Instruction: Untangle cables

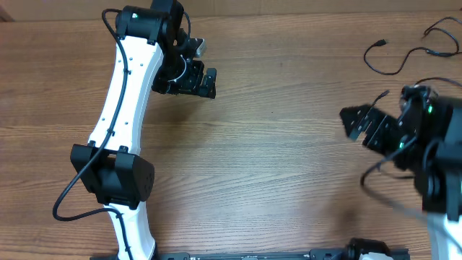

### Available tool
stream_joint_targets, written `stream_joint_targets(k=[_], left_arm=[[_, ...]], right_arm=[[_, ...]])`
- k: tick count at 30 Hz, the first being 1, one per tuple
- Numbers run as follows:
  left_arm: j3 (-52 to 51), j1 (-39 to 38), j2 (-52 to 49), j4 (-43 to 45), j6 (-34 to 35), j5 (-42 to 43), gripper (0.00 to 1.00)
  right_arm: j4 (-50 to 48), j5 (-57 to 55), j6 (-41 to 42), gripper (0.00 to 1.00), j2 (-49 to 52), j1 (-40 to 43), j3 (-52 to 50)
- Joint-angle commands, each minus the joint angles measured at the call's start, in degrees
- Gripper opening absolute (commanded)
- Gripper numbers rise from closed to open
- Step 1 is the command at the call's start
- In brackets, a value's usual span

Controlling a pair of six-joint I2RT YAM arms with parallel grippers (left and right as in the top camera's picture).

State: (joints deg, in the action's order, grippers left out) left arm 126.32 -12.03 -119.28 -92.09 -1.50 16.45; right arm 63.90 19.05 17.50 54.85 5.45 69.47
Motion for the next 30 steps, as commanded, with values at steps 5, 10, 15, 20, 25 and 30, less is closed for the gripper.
stream_joint_targets(k=[5, 10, 15, 20, 25, 30], left_arm=[[1.0, -0.4, 0.1, 0.1, -0.7, -0.5, 1.0], [1.0, -0.4, 0.1, 0.7, -0.7, -0.5, 1.0], [1.0, -0.3, 0.1, 0.7, -0.7, -0.5, 1.0], [1.0, -0.4, 0.1, 0.7, -0.7, -0.5, 1.0], [1.0, -0.4, 0.1, 0.7, -0.7, -0.5, 1.0], [1.0, -0.4, 0.1, 0.7, -0.7, -0.5, 1.0]], right_arm=[[3.5, -4.1, -1.1, 0.98, -12.0, -5.6, -1.6], [5.3, -5.9, -1.1, 1.0, -18.3, -5.7, -2.0], [10.0, -5.9, -1.0, 1.0, -18.7, -5.7, -2.0], [14.1, -5.3, -1.1, 1.0, -18.7, -5.7, -2.0], [15.9, -5.3, -1.1, 1.0, -18.7, -5.7, -2.0], [16.2, -5.3, -1.1, 1.0, -18.7, -5.7, -2.0]])
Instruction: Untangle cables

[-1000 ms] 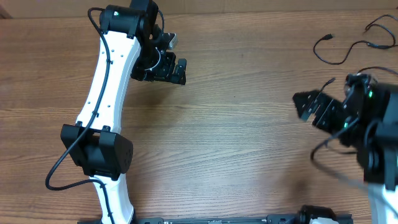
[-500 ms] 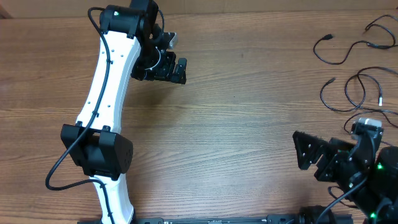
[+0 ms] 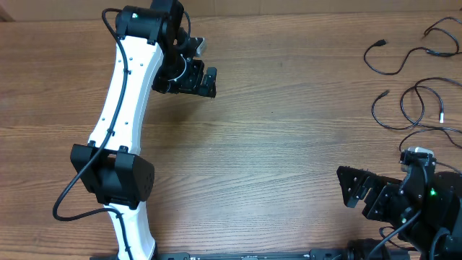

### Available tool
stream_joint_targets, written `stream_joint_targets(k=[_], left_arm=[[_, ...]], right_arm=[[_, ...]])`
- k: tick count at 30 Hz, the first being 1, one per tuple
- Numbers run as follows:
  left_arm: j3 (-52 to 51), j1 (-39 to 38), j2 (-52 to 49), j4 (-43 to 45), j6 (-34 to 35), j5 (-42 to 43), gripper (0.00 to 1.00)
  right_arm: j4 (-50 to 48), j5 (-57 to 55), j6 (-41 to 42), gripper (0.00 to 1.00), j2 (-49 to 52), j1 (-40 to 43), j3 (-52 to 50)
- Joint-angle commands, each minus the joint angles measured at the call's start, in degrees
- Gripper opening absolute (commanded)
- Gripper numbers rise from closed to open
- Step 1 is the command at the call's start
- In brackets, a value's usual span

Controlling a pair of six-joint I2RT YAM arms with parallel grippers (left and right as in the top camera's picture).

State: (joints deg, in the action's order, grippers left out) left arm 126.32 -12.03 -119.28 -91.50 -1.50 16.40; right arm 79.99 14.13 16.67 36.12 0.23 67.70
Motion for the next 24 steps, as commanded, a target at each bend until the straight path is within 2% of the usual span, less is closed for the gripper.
stream_joint_targets(k=[1, 13, 24], left_arm=[[1.0, -0.4, 0.1, 0.1, -0.7, -0.4, 1.0], [1.0, -0.4, 0.1, 0.1, -0.7, -0.4, 1.0], [1.0, -0.4, 0.1, 0.1, -0.7, -0.4, 1.0]], right_arm=[[0.1, -0.5, -0.3, 1.0, 0.0, -0.5, -0.2], [-2.0, -2.6, -5.0, 1.0, -0.8, -0.5, -1.3], [-26.6, -2.6, -7.0, 1.0, -11.1, -0.5, -22.0]])
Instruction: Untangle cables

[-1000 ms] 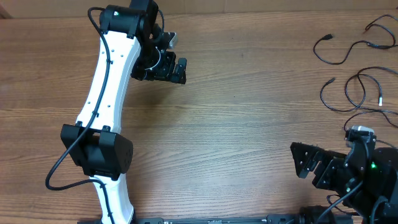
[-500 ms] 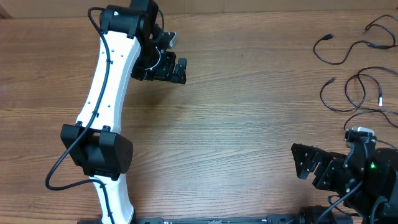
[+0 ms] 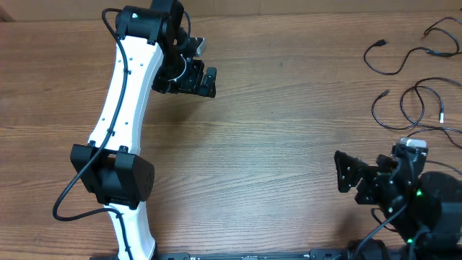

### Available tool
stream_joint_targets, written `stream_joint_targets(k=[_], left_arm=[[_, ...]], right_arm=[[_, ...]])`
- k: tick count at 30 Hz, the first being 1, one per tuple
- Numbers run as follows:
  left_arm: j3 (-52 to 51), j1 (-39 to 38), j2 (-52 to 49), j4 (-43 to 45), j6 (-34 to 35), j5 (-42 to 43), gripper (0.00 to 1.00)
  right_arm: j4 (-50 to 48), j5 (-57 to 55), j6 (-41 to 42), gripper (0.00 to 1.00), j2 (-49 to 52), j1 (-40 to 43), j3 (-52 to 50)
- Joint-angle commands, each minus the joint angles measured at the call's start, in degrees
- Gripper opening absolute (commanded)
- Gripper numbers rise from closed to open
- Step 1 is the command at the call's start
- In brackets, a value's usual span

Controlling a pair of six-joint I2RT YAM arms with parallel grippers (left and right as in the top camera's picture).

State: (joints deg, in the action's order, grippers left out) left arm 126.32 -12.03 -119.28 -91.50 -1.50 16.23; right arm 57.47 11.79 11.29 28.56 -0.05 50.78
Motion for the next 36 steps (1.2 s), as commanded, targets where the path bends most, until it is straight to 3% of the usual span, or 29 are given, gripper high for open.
stream_joint_targets(k=[1, 8, 15, 30, 36], left_arm=[[1.0, -0.4, 0.1, 0.1, -0.7, -0.3, 1.0], [1.0, -0.4, 0.1, 0.1, -0.7, -0.3, 1.0], [1.0, -0.4, 0.1, 0.1, -0.7, -0.3, 1.0], [1.0, -0.4, 0.1, 0.1, -0.7, -0.3, 1.0], [1.0, -0.4, 0.1, 0.1, -0.7, -0.3, 1.0]], right_arm=[[-7.0, -0.2, -1.6, 1.0, -5.1, -0.3, -7.8], [-28.2, -0.2, -3.3, 1.0, -15.6, -0.1, -27.1], [-42.0, -0.2, -4.3, 1.0, -23.3, 1.4, -38.4], [-58.9, -1.9, -4.3, 1.0, -28.4, 2.4, -49.9], [-56.8, -5.5, -5.9, 1.0, -28.4, 2.4, -50.4]])
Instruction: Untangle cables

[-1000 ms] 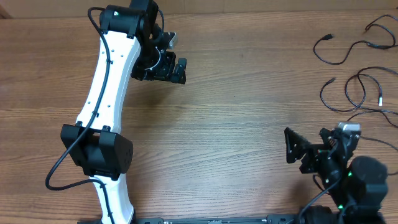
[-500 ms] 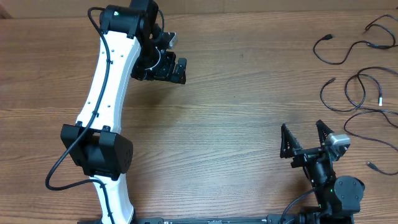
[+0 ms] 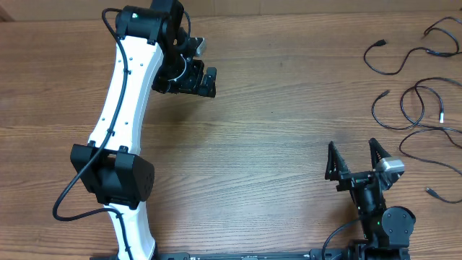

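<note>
Several thin black cables lie spread along the table's right side. One curls at the far edge (image 3: 393,63), another lies in the top right corner (image 3: 442,32), and loops (image 3: 415,108) sit below them. A loose plug end (image 3: 431,192) rests lower right. My right gripper (image 3: 353,162) stands open near the front edge, left of the cables, fingers pointing away from the base with nothing between them. My left gripper (image 3: 208,81) hovers far left at the back, well away from every cable. Its jaws read as one dark block.
The left arm's white links (image 3: 126,101) run from its base (image 3: 119,180) at the front left up toward the back. The wooden table (image 3: 274,144) stretches between the two arms. The right arm's base (image 3: 393,224) sits at the front edge.
The right arm has drawn back to the front edge. Its gripper, then pointing left, now points toward the back with its fingers spread wide. The lower right cable and plug end now show.
At first the right gripper was up among the cables on the right, blurred. Then it sat low at the front right and the cable loops lay uncovered. It stayed low, pointing left, and now stands open at the front edge. The left arm never moved.
</note>
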### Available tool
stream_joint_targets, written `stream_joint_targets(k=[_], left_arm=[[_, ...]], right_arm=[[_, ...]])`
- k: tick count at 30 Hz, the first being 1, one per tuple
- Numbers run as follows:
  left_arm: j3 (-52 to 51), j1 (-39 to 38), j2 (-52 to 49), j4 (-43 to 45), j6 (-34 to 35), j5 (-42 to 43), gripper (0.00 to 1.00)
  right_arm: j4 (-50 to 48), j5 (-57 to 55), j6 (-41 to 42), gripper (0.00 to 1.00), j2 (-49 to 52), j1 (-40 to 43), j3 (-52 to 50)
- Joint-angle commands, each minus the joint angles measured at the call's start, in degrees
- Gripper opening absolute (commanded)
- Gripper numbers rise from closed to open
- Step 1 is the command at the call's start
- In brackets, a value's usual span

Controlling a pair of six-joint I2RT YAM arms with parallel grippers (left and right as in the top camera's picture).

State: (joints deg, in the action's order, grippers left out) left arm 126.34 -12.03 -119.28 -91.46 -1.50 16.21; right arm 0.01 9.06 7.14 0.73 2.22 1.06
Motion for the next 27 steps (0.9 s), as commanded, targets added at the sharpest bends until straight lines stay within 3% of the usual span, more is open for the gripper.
stream_joint_targets(k=[1, 9, 27], left_arm=[[1.0, -0.4, 0.1, 0.1, -0.7, -0.2, 1.0], [1.0, -0.4, 0.1, 0.1, -0.7, -0.2, 1.0], [1.0, -0.4, 0.1, 0.0, -0.7, -0.2, 1.0]], right_arm=[[1.6, -3.4, -1.7, 1.0, -0.6, 0.2, -0.6], [4.6, -4.6, -7.7, 1.0, -0.6, 0.1, -0.6], [5.1, -8.2, -8.3, 1.0, -0.6, 0.2, -0.6]])
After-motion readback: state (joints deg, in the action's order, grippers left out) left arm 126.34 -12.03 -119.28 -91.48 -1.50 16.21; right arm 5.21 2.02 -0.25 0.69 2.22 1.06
